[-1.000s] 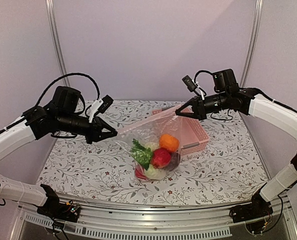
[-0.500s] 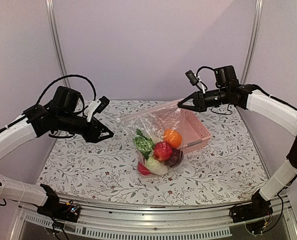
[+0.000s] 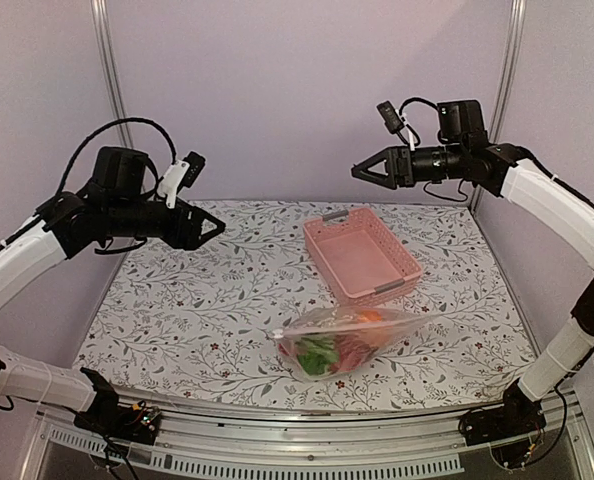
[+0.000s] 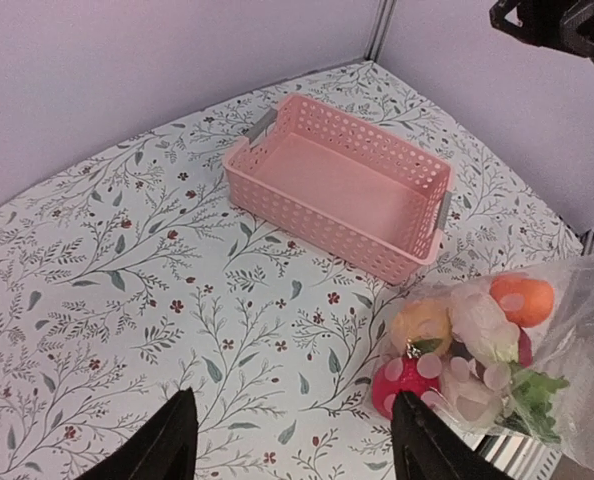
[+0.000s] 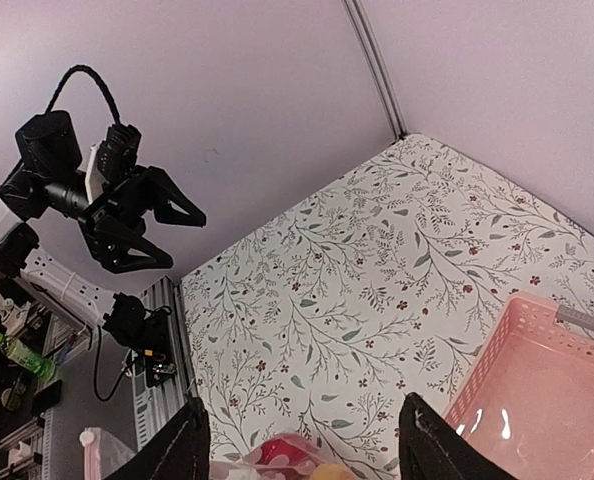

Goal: Place the food in the zip-top bag and seal the zipper
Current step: Adjust the zipper food storage bag at the center of the board.

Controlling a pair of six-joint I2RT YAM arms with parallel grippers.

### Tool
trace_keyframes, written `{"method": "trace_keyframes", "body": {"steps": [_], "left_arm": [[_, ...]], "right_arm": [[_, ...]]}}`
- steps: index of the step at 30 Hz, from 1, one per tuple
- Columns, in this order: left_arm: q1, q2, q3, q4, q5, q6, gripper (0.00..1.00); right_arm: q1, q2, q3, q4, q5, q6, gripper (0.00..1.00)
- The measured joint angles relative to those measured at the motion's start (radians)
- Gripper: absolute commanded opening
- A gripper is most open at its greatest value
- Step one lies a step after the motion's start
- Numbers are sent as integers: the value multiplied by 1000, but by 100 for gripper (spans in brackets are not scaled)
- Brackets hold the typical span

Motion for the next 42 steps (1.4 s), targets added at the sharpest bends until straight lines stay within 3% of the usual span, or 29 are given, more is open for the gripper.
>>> {"method": "trace_keyframes", "body": {"steps": [2,3,14,18,24,28,36,39,42], "left_arm": [[3,2,12,10,-29,-4,66],[4,5,15,15,-43,-6,66],[25,39,34,35,-261,-64,73],[31,51,44,53,-276,-74,72],[9,57,-10,110,-34,-75,75],[-103,63,-114,144,117,-61,73],[-230,309,-150,212,304,-42,68],[-250,442,-94,208,360,-8,63],[-278,565,-6,180,408,43,48]], "right_arm": [[0,-3,25,2,35,14,95],[0,-8,29,2,58,25,98],[-1,-113,-68,-8,591,128,99],[-1,-138,-92,-14,700,133,99],[-3,-179,-142,-14,718,133,99],[-3,-203,-180,-14,696,132,99],[-3,-206,-202,-20,627,129,99],[-4,-206,-208,-23,613,125,99],[-4,-206,-221,-25,604,122,99]]}}
